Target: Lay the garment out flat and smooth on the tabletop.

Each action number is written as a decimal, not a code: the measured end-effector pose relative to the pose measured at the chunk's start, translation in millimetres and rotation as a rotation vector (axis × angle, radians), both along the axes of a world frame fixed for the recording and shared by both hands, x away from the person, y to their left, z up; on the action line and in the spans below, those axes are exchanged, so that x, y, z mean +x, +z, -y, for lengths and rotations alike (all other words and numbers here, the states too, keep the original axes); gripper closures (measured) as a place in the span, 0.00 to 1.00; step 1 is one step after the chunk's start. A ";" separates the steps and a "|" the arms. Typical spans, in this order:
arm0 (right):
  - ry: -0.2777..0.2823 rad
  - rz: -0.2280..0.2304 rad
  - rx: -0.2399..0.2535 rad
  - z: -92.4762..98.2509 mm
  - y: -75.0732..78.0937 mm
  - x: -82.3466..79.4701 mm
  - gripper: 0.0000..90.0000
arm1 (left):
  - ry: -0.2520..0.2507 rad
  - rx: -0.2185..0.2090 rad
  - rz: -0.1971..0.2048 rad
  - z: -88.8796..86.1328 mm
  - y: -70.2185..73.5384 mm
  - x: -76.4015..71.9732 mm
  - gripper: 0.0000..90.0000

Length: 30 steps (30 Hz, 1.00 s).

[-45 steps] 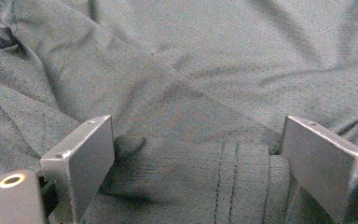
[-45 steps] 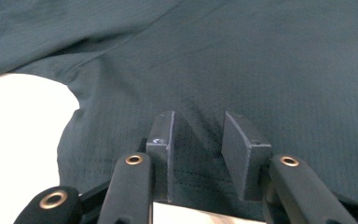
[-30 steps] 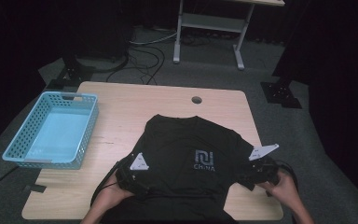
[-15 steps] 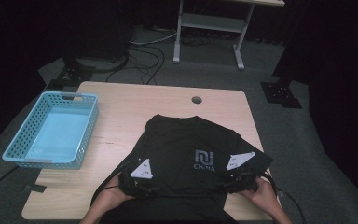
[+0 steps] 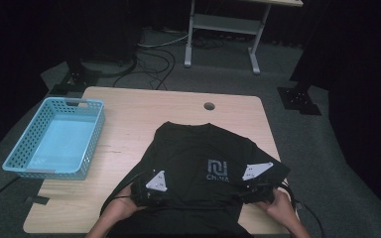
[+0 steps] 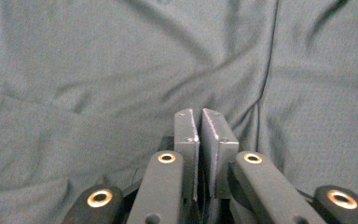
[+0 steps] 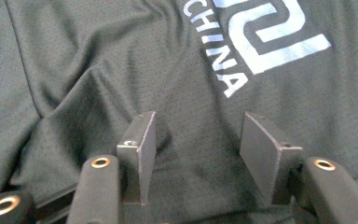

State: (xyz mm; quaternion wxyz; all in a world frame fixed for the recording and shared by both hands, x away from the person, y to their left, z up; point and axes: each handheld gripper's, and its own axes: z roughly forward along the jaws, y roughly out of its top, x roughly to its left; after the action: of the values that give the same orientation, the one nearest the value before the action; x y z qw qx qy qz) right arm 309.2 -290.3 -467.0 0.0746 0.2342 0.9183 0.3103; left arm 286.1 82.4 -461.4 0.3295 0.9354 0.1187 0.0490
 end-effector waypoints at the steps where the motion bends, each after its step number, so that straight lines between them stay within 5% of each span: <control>1: 0.000 -0.001 -0.002 1.9 0.2 -0.1 0.52 | -0.002 0.000 -0.001 1.4 0.7 0.8 0.96; 16: 0.041 -0.004 0.002 33.2 -0.1 -5.8 0.52 | -0.029 0.008 0.028 15.8 23.5 15.8 0.97; 30: 0.024 -0.019 -0.008 37.2 1.0 -7.6 0.51 | 0.044 0.065 0.083 -25.5 48.9 48.2 0.97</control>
State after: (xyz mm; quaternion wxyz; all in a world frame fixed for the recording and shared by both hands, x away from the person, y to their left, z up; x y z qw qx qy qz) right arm 301.6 -327.5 -466.0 0.0628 0.2259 0.9229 0.3054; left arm 334.3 107.9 -412.5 0.3026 0.9398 0.1238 0.0988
